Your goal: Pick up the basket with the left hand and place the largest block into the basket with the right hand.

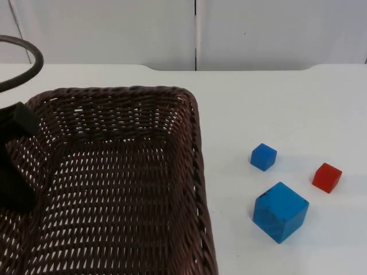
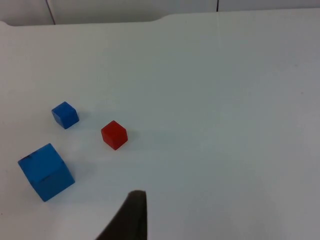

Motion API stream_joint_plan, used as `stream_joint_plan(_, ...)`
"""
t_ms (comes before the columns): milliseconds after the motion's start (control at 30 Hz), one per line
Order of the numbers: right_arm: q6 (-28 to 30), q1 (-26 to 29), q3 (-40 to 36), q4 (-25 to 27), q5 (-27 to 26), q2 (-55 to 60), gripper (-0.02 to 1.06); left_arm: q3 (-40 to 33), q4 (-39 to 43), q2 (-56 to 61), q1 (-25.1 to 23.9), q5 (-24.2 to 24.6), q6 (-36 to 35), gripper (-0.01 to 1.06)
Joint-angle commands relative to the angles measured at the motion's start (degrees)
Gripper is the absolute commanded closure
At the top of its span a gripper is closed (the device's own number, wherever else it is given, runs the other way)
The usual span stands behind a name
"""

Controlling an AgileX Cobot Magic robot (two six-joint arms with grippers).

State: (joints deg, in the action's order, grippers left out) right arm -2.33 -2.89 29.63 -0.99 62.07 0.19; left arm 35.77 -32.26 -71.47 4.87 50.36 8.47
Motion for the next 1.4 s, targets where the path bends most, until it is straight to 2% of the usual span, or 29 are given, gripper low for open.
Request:
stream_joint_plan(0,0.19,0.41,-0.12,-0.12,-0.26,-0.19,-0.01,-0.14,-1.76,0.63,1.10,0.47,0.28,1.05)
stream_joint_plan(867,0.19,0.41,-0.02,-0.02,-0.59,-0.19,-0.01,-0.14,-2.22,0.63,2.11,-0.55,0.28,1.05)
stream_joint_plan(1033,0.19,0.41,0.59,0.12,-1.18,5.01,-0.01,-0.14,-2.22,0.63,2.11,-0.55,0.28,1.05)
stream_joint_plan(1367,0.04,0.41,4.12,0.24,-8.67,20.00,-0.01,-0.14,-2.22,0.63,2.11,-0.55,0.28,1.05)
